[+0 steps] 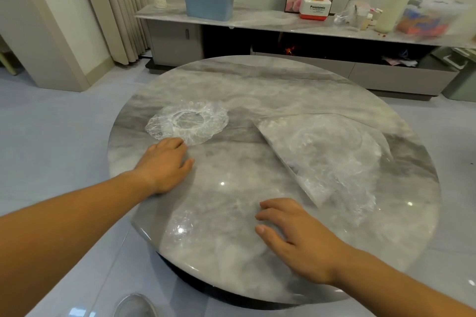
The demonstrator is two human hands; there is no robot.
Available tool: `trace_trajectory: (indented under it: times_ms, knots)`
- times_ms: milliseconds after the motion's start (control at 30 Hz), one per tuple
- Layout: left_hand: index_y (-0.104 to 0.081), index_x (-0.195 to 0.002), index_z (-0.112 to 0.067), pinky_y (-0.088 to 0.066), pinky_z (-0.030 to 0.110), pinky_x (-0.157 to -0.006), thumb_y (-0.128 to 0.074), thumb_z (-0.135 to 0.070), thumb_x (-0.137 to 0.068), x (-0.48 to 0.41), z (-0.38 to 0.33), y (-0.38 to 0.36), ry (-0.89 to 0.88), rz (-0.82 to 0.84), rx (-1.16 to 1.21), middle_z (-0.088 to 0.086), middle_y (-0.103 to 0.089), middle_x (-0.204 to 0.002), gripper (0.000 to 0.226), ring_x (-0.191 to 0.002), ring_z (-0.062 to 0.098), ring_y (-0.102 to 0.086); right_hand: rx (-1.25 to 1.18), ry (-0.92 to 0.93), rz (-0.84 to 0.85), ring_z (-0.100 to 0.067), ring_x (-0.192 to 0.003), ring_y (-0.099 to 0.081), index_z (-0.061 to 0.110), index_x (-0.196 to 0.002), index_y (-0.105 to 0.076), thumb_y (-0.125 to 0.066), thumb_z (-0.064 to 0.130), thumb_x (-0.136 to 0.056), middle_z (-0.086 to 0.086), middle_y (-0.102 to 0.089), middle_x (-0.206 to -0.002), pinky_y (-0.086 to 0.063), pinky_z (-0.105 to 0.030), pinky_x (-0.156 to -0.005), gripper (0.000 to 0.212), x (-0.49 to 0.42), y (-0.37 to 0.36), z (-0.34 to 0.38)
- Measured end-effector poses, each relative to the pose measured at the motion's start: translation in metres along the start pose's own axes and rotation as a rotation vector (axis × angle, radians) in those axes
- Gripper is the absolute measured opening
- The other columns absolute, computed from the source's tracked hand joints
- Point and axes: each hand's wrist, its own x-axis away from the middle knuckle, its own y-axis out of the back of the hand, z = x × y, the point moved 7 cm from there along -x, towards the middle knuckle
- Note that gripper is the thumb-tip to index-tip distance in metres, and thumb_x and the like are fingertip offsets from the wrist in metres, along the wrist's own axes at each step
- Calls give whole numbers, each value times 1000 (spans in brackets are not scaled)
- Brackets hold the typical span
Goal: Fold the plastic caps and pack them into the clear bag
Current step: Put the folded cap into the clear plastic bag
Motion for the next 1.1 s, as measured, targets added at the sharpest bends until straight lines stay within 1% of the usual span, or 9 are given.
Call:
trace_trajectory:
  times_ms: [233,333,433,500,600,733,900,1033,1100]
  knots:
    - [-33,-153,-9,-20,36,-117,-33,-42,-102,36,-45,42,-143,-241,68,3,-31,-159,60,-146,22,-24,-96,12,-129,13,-137,-26,36,-137,-56,-36,57,-100,28,-37,-145,-24,-11,-114,46,7,13,-2]
    - [-45,-147,-8,-34,39,-111,-27,-47,-93,68,-75,39,-329,-225,32,6,-45,-150,69,-137,26,-41,-109,76,-234,13,-141,-22,40,-129,-60,-33,63,-98,30,-31,-151,-28,-17,-114,47,14,19,-1]
    - [-56,-136,-10,-48,36,-101,-42,-40,-91,108,-103,20,-528,-158,-4,5,-58,-136,55,-122,23,-56,17,208,-231,0,-151,-13,38,-129,-64,-34,62,-100,20,-18,-163,-24,-24,-116,47,23,16,5]
    - [-52,-141,-16,-39,26,-107,-43,-39,-94,129,-116,4,-615,-51,25,-2,-52,-143,53,-127,13,-47,137,267,-153,-9,-156,0,39,-132,-63,-34,62,-102,15,-7,-169,-15,-30,-121,48,26,7,7]
    - [-36,-154,-21,-14,16,-114,-38,-40,-101,146,-125,-16,-689,119,117,-9,-33,-157,56,-141,7,-30,200,240,20,-2,-152,19,41,-140,-56,-22,69,-100,17,3,-169,0,-28,-124,59,30,-9,3]
    - [-43,-151,-25,-20,12,-115,-40,-43,-99,142,-122,-18,-687,133,287,-15,-39,-154,55,-139,-2,-34,234,242,75,-1,-154,1,37,-150,-46,-6,70,-95,21,-24,-164,7,-28,-125,75,29,-18,2]
    - [-63,-129,-32,-45,21,-102,-71,-44,-85,116,-100,-9,-481,52,655,-22,-61,-122,46,-117,-3,-56,233,283,-131,-6,-152,-15,27,-145,-55,-19,62,-103,19,-51,-148,-7,-28,-124,66,28,-4,4]
    - [-53,-130,-39,-39,13,-101,-76,-67,-67,99,-89,-10,-402,50,526,-26,-55,-123,72,-117,-8,-50,218,306,-330,-15,-155,-15,23,-137,-64,-39,48,-103,17,-58,-142,-11,-37,-123,49,29,12,9]
    - [-57,-123,-41,-42,17,-97,-65,-75,-68,93,-88,-14,-415,31,364,-24,-58,-115,65,-107,-6,-51,219,329,-381,-18,-156,-16,22,-134,-67,-43,42,-102,15,-60,-141,-14,-43,-123,44,29,15,12]
